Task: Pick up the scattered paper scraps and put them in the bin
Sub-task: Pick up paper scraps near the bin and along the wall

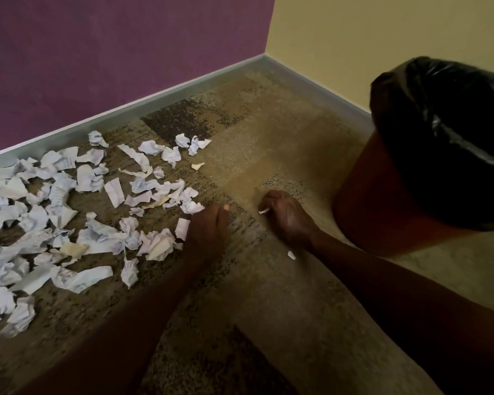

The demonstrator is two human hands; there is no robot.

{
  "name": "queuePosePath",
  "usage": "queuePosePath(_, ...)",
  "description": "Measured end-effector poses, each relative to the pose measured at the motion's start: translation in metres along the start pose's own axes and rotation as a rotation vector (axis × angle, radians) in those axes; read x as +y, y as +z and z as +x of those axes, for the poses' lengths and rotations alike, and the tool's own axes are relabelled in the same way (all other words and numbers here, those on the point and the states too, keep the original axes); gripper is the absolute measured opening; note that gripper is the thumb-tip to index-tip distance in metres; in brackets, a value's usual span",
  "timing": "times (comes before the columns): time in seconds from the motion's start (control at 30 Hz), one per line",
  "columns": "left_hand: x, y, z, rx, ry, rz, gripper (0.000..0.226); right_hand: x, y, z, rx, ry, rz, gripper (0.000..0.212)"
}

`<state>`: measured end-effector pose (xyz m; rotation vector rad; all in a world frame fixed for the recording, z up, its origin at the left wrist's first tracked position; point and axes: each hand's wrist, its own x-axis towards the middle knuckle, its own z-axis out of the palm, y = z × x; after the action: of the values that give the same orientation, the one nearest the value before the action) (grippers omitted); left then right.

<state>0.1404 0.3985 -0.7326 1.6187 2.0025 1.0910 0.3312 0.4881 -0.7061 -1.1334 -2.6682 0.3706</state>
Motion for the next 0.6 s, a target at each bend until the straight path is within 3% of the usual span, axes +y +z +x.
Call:
queuePosePath(0.1, 0.006, 0.001, -0.001, -0.019, -0.015, -0.008, 0.034, 0.007, -0.011, -0.023, 0.009, 0.187, 0.133, 0.026)
queuePosePath(0.2, 0.015, 0.002, -0.013, -0.021, -0.172, -0.044, 0.035, 0.009, -0.017, -0.051, 0.015, 0.419, 0.283, 0.012)
queuePosePath(0.37, 0.028, -0.003, -0.043, 0.016, -0.266, -0.077, 0.042, -0.004, -0.025, -0.098, -0.054, 0.464, 0.425, 0.011)
queuePosePath(0.53, 0.045, -0.015, -0.056, -0.026, -0.46, -0.172, 0.052, -0.025, -0.016, -0.118, -0.002, 0.488, 0.367, 0.004)
queuePosePath(0.6, 0.057, -0.023, -0.059, -0.062, -0.53, -0.237, 0.055, -0.033, -0.013, -0.119, 0.023, 0.469, 0.309, 0.019)
